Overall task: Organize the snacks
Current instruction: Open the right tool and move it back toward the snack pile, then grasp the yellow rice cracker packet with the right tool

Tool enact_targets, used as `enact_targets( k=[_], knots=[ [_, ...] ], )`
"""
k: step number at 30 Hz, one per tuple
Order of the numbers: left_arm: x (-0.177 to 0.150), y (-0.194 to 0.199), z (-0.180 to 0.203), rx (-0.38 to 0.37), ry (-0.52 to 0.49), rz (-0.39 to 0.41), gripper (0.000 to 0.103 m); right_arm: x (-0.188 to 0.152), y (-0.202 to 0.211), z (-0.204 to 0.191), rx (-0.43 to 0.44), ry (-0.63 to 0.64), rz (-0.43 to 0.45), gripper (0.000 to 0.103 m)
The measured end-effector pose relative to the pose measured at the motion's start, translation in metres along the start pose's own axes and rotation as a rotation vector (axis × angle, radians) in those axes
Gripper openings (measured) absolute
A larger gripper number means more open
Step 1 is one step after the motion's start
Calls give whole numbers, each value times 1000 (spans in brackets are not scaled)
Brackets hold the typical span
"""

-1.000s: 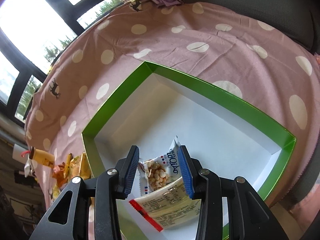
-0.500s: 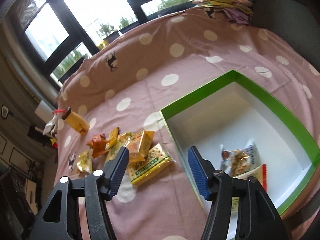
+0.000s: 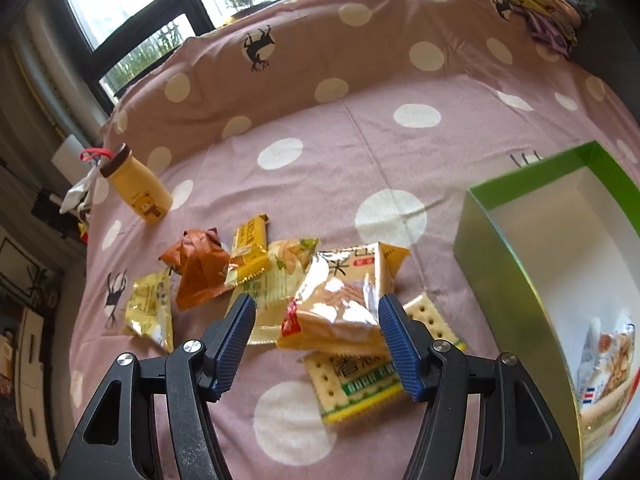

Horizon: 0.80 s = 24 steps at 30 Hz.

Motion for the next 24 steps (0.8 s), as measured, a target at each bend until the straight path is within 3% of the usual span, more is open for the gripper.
enact_targets(
  k=[4, 11, 17, 20, 24],
  knots=[
    [1, 3, -1, -59, 19, -10, 78, 1, -19, -4, -70, 85, 1, 65],
    [1, -1, -4, -47, 22, -28, 78, 2, -29, -4, -202, 170, 18, 65],
    [0, -2, -4, -49, 17, -33, 78, 3, -27, 2, -202, 146, 8, 65],
    [-2, -5, 0, -51, 3, -44, 78, 0, -33, 4, -248, 187, -15, 75],
    [-5, -8, 4, -43, -12, -52, 78, -7, -44, 18, -189, 73, -65, 75]
  ],
)
Point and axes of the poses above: each gripper's, at about its wrist camera, not at the fingertips, and y roughly against the way its jaws point, z to its right, x to its top, the point moved 6 cm from there along -y, roughly the way its jaws point, and after that the axes turned 15 degrees about x, right-handed, at the moved point
